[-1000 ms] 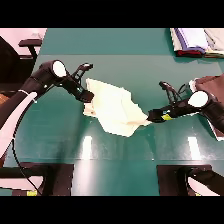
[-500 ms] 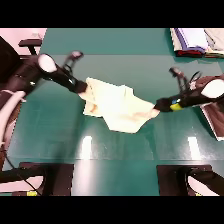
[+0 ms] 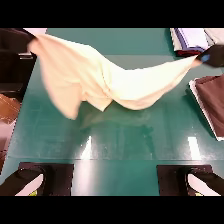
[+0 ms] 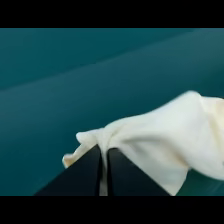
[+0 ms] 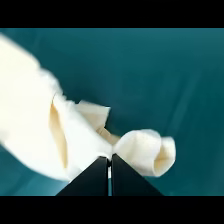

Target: Fold the shirts.

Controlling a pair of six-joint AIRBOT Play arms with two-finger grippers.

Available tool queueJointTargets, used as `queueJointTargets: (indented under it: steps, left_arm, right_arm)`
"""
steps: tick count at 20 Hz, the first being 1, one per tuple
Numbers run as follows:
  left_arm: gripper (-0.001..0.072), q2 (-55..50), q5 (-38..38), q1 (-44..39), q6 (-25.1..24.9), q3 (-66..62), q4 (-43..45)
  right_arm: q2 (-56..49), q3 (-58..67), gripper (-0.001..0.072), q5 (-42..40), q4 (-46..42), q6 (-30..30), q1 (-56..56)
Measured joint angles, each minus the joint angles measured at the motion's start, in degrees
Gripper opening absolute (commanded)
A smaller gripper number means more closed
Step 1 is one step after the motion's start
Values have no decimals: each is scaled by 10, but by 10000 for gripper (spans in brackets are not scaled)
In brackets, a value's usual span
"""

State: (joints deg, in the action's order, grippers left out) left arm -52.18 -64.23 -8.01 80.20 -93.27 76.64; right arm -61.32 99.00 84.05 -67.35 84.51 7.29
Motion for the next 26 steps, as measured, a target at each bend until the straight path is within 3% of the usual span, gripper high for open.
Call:
queueJointTargets:
  steps: [6,12,18,24,25,26]
  left_arm:
    - [25,108,1,2,-1,-80,8]
    - [25,117,-51,2,11,-122,23]
    - [26,-6,-113,3,23,31,38]
    - [27,-199,10,3,23,163,28]
    - [29,-221,35,3,23,168,28]
    - [178,-241,61,3,23,170,28]
  right_arm:
    - [0,170,15,40,-2,-2,-70]
    - [-8,213,13,26,-2,-2,-150]
    - [-123,173,14,6,-1,3,-133]
    - [-310,161,18,2,-3,5,-83]
    - [-332,161,104,-5,-3,5,-77]
    - [-348,160,365,-12,-2,5,-73]
